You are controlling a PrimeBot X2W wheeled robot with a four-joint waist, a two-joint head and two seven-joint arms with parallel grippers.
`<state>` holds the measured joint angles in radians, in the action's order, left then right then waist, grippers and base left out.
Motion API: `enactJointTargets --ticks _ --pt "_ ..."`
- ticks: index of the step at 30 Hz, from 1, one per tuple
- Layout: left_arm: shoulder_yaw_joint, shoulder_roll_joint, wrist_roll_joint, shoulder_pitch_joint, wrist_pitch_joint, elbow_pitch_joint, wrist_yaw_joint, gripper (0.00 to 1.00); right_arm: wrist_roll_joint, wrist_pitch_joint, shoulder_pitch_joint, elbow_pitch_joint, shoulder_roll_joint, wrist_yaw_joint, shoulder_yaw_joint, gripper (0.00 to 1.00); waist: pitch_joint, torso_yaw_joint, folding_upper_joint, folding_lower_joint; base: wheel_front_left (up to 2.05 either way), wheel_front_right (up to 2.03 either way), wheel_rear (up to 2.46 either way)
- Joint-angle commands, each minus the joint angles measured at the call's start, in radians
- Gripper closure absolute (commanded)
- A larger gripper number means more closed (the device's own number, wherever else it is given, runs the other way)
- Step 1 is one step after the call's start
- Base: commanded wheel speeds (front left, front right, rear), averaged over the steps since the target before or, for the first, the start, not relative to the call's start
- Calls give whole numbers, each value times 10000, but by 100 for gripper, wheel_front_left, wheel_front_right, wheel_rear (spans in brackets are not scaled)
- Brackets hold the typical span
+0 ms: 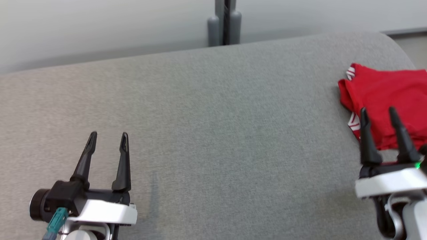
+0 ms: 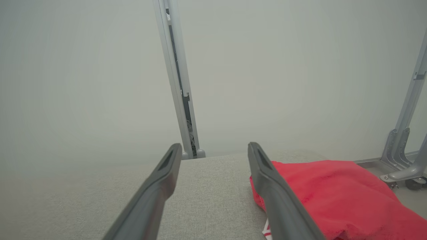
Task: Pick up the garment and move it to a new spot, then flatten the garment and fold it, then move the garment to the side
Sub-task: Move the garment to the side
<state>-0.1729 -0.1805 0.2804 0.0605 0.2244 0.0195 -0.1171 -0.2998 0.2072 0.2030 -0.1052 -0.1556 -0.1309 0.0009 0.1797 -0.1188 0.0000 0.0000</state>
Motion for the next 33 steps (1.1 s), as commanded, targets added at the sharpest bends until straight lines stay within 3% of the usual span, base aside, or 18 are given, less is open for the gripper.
enactJointTargets --ticks 1,11,33 --pt "84 -55 44 -146 60 -1 -77 0 79 -139 -336 258 170 2 -59 0 -521 440 0 0 0 0 0" --pt "334 -206 264 -1306 55 -51 -290 0 690 -843 -2105 1484 834 1 6 0 -1690 904 0 0 0 0 0" --pt "-65 -498 122 -2558 -314 -41 -449 0 1015 -1399 -3786 1881 993 1 -289 0 -2587 1261 0 0 0 0 0"
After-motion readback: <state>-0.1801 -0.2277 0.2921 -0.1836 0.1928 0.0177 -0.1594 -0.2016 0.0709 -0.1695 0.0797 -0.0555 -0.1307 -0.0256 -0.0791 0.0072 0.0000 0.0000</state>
